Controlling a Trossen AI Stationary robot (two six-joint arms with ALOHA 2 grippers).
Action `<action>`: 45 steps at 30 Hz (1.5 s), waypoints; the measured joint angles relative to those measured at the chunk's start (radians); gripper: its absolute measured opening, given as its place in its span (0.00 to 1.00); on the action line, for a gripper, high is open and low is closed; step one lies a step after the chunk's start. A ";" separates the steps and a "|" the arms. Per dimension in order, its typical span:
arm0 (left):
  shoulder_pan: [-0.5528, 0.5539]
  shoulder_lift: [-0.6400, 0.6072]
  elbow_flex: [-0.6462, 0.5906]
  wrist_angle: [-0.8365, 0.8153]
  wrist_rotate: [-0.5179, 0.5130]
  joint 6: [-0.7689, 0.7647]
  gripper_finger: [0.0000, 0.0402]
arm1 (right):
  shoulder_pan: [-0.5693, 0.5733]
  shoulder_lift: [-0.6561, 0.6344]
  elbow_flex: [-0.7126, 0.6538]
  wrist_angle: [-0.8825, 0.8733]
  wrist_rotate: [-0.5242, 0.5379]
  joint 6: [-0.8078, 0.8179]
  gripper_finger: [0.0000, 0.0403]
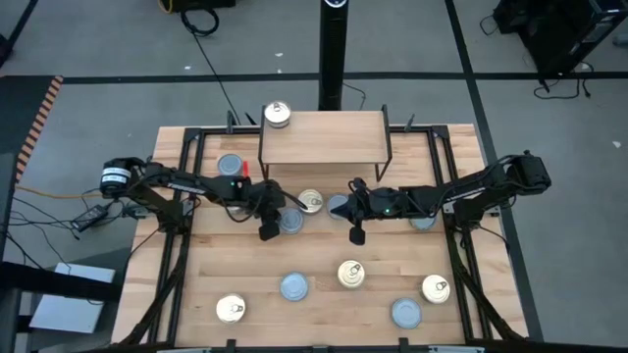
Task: Stack canned seafood by type on shelf
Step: Put the green tuna can on the shelf
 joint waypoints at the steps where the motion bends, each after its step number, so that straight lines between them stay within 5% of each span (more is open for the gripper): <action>1: 0.000 0.000 -0.009 0.017 0.000 0.000 0.08 | 0.003 0.000 0.000 0.000 0.000 0.000 0.04; 6: -0.001 -0.001 -0.059 0.104 0.000 0.000 0.01 | 0.018 0.000 0.000 -0.006 0.000 0.000 0.05; 39: -0.093 0.004 -0.080 0.179 -0.146 0.008 0.00 | 0.049 0.000 0.142 -0.187 0.001 0.078 0.04; 45: -0.099 -0.081 -0.088 0.175 -0.162 0.030 0.00 | 0.050 0.067 0.142 -0.157 -0.002 0.101 0.04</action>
